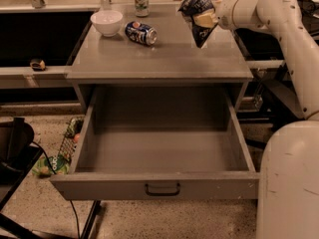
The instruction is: Pick blue chip bag from top drawer and place on counter
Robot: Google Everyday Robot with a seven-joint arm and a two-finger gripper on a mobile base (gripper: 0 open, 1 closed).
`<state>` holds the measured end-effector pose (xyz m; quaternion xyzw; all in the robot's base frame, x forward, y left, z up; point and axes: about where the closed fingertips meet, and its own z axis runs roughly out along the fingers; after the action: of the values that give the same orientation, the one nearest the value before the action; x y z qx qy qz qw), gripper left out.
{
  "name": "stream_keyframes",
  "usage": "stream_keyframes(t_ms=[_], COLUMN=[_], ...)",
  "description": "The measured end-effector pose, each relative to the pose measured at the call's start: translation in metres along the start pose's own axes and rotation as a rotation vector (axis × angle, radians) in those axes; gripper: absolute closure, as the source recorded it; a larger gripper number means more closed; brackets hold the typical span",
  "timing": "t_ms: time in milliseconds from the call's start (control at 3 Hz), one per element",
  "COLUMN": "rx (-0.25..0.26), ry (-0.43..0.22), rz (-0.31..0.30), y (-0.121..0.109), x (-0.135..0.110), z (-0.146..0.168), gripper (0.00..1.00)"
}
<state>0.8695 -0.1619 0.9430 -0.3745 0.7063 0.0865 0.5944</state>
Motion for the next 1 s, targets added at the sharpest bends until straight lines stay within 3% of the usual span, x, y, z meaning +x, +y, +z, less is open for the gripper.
stream_keyframes(t_ms=[333, 667, 1000], rx=[-0.001, 0.006, 0.056], ry=[-0.003, -0.013, -0.023], rz=[0.004, 0.02, 0.023], y=[0.0, 0.0, -0.006], x=[0.0, 0.001, -0.003], z=[0.0, -0.006, -0.033], gripper=[0.12, 0.0, 0.0])
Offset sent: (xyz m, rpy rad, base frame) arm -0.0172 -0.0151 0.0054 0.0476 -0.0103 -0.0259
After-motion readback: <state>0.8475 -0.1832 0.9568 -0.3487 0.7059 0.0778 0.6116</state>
